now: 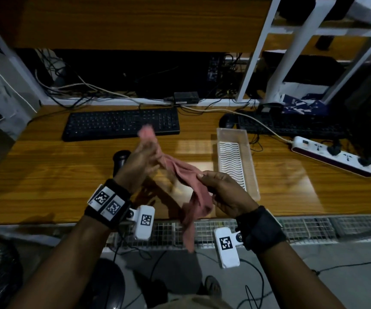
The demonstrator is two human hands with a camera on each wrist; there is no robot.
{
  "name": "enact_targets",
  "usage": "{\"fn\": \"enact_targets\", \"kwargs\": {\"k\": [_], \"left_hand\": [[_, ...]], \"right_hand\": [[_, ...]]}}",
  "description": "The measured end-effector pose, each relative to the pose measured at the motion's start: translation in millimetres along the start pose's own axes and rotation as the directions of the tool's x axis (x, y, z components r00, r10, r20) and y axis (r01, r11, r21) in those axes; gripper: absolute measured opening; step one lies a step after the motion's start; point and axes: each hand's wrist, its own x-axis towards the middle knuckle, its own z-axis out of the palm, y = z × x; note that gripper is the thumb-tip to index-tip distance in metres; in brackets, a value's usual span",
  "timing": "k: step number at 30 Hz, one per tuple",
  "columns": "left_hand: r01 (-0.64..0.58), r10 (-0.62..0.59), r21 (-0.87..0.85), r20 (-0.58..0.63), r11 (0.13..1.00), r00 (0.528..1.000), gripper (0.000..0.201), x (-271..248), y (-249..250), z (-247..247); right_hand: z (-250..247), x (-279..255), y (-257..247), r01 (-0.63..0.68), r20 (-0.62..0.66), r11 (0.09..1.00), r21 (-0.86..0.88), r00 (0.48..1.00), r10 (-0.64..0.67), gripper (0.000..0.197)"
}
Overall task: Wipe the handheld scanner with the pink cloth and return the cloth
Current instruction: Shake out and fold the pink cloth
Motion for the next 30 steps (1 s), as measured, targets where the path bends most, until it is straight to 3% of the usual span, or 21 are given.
{"fn": "enact_targets", "kwargs": {"k": [2,4,6,8,12,16,18,20,21,23,27,30], "left_hand": [[0.076,-0.062,0.186,-0.080,0.980,0.995,0.062,-6.0,-16.4,0.4],[0.138,-0.105,0.297,-0.123,0.945,0.987,0.056,-16.4,-30.5,3.6],[0.196,-0.218,0.325,0.031,0.925,0.976,0.054,-28.9,-38.2,12.3],[0.221,-0.296,0.332,0.198,0.917,0.934,0.058,-37.9,-44.4,22.3],[0.227,-0.255,0.125,0.302,0.966,0.918,0.054,-36.0,-57.1,34.7],[0.096,-0.087,-0.028,0.228,0.995,0.970,0.025,-32.5,-59.6,36.7],[0.032,-0.023,-0.051,0.168,0.998,0.986,0.030,-32.0,-57.7,35.5],[0.023,-0.013,-0.076,0.133,0.997,0.991,0.023,-30.4,-54.5,35.3],[0.038,-0.025,-0.084,0.142,0.996,0.989,0.018,-30.2,-52.3,36.6],[0.119,-0.095,-0.101,0.210,0.988,0.973,0.030,-31.9,-50.1,40.1],[0.312,-0.238,-0.090,0.460,0.946,0.855,0.073,-35.0,-56.6,51.5],[0.380,-0.280,-0.172,0.426,0.909,0.861,0.066,-37.5,-54.6,54.5]], "right_hand": [[2.0,-0.9,-0.9,-0.021,0.009,1.000,0.018,1.000,0.021,0.020],[4.3,-1.2,-0.2,-0.034,0.032,0.998,0.054,0.999,0.032,0.027],[7.8,-0.7,1.8,-0.034,0.042,0.993,0.114,0.999,0.030,0.033],[10.5,1.0,4.2,-0.031,0.056,0.983,0.181,0.998,0.021,0.041],[11.8,1.4,6.7,-0.034,0.074,0.970,0.243,0.997,0.017,0.037],[11.2,-4.2,4.7,0.012,0.071,0.981,0.194,0.997,-0.026,0.028],[7.8,-6.0,4.4,0.030,0.071,0.979,0.204,0.996,-0.045,0.031],[3.8,-6.5,5.1,0.048,0.068,0.977,0.209,0.996,-0.063,0.037],[3.1,-6.8,5.2,0.050,0.064,0.976,0.212,0.996,-0.065,0.037],[3.0,-7.1,5.8,0.041,0.062,0.974,0.225,0.997,-0.056,0.025],[5.2,-5.3,3.2,0.010,0.098,0.953,0.302,0.994,-0.041,0.010],[5.4,-5.6,-0.3,-0.016,0.121,0.925,0.379,0.992,-0.033,0.010]]}}
